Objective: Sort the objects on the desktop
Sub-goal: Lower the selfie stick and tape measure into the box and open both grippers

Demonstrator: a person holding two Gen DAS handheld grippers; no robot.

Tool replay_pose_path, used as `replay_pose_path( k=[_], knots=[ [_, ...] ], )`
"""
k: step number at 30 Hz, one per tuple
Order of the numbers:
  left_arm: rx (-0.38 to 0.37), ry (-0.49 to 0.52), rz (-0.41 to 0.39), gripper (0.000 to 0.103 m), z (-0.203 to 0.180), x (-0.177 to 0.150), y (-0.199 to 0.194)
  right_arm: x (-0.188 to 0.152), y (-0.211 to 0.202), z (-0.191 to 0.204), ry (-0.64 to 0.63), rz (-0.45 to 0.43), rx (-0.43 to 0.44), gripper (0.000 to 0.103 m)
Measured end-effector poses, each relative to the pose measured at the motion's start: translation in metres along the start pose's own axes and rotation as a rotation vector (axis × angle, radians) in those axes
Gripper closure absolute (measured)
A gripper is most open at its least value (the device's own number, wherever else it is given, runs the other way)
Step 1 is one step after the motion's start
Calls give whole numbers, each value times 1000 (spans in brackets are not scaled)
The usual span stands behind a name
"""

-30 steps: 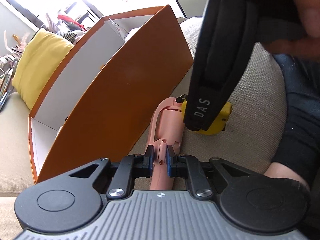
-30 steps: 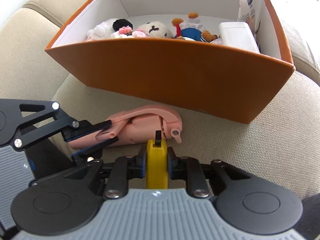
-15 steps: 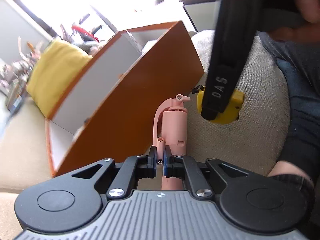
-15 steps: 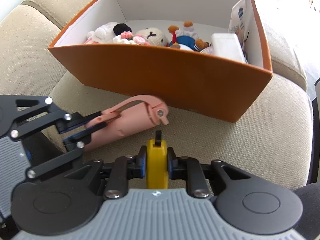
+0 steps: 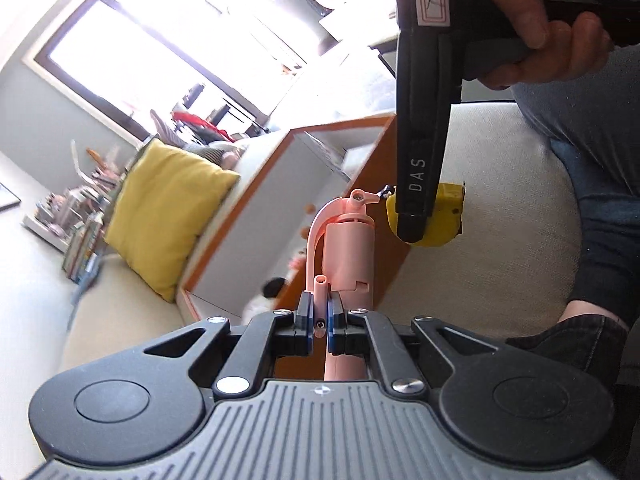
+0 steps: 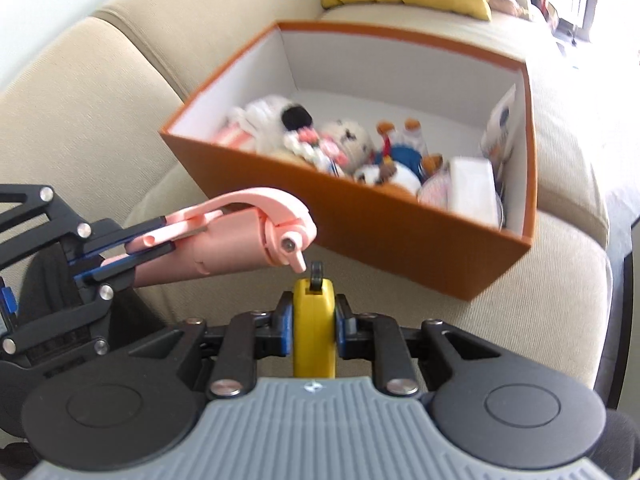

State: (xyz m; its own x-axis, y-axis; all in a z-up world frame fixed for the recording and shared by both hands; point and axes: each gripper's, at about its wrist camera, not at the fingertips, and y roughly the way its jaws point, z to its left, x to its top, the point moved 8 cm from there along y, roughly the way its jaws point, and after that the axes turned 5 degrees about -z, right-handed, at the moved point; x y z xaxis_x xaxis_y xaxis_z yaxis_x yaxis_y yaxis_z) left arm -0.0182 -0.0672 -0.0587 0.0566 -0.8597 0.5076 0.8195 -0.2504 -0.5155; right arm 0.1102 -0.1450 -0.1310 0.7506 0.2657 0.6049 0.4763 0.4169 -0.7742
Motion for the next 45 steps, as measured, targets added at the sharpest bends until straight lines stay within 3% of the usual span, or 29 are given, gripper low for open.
replay_pose_path(
  k=[9,17,24,31,36,40,45],
  knots=[
    [127,147,-44,96,51,30,14,54,-56,7,-44,-139,40,82],
    [199,331,-46,96,77,43,90,110,-67,-26,-8,-239,-19,82],
    [96,465,-41,96,59,42,180,128,-31,-62,51,-213,-23,82],
    [8,528,-19,96,50,18,257,151,20,-96,97,-166,-47,82],
    [-83,545,-21,96,41,-1,287,159,50,-111,115,-126,-57,82],
    [-115,576,-6,96,34,-20,297,163,71,-117,110,-87,-65,82],
    [-145,546,36,95,40,-43,303,164,93,-117,87,-31,-85,82]
  ],
)
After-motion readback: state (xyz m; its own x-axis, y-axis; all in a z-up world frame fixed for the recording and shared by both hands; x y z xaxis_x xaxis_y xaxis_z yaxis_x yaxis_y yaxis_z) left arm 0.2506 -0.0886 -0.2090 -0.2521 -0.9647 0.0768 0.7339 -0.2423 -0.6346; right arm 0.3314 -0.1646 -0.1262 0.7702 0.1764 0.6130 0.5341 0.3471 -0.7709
